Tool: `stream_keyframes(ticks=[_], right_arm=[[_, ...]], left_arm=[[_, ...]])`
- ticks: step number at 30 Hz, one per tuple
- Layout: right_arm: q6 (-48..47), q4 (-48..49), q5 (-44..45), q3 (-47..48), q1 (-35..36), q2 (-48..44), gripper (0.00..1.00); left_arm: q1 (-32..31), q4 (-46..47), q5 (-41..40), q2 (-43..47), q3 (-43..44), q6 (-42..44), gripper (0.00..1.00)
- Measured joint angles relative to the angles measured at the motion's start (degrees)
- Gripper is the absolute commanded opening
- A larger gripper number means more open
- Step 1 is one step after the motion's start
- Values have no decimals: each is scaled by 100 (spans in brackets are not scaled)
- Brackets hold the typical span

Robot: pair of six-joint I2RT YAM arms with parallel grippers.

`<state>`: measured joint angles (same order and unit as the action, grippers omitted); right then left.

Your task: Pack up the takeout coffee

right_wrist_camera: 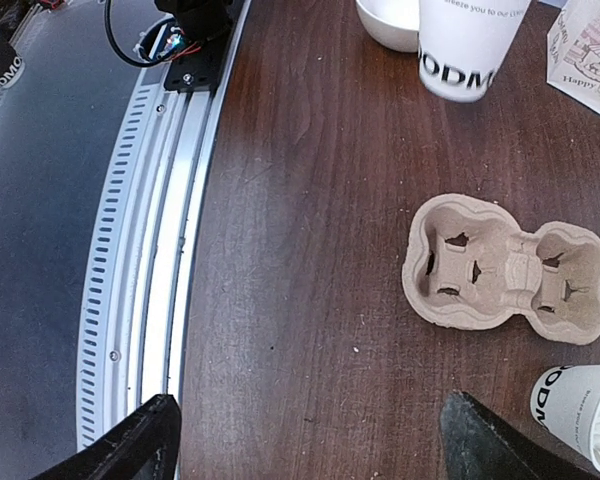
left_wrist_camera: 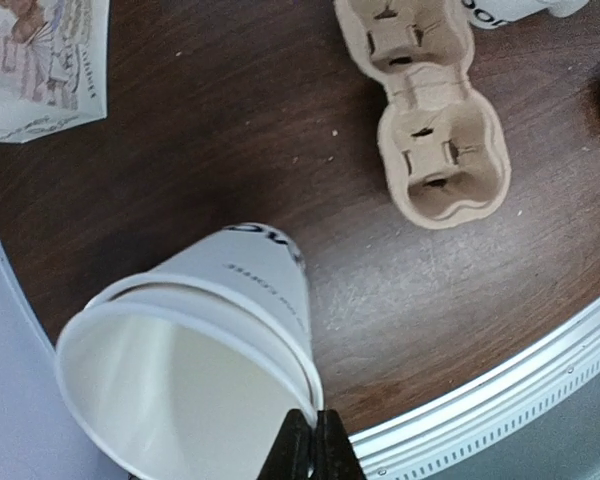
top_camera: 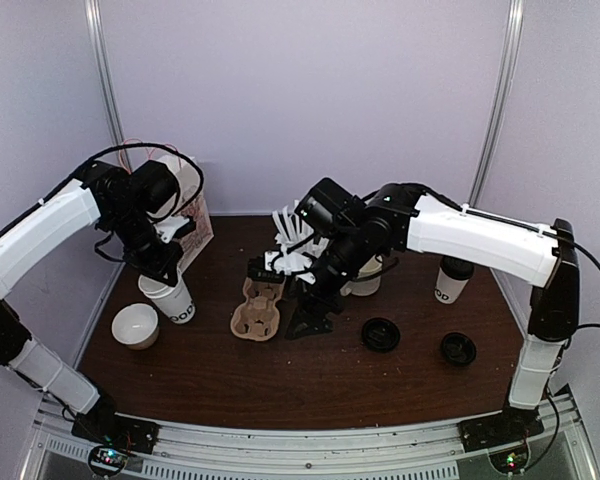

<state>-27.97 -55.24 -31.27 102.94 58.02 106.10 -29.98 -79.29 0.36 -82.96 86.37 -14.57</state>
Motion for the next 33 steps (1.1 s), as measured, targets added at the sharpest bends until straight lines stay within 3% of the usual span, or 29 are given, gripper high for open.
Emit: stream_keyframes(ticks=[3,6,9,18,20,24,27,33], right_arm=[[11,4,15,-17,-4,-2,94],[9,20,35,-94,-15,-7,94],[7,17,59,-184,-15,-9,94],[-13,24,87,-208,-15,-9,94],[-13,26,76,-208,-15,-9,94],[-11,33,79,-205,-15,-9,94],[33,76,94,-188,-15,0,96],[319,258,127,138,-13,219,100]], left_arm=[[-39,262,136,-55,-76,13,0],[83,579,940,-173,-173,-15,0],[-203,221,22,-612,308,42,0],[-35,323,278,-811,417,28,0],[-157,229,-190,-813,472,-2,0],[-216,188,-4,-774,542,-44,0],[-48,310,638,-669,533,-133,0],[4,26,881,-549,1075,-157,0]])
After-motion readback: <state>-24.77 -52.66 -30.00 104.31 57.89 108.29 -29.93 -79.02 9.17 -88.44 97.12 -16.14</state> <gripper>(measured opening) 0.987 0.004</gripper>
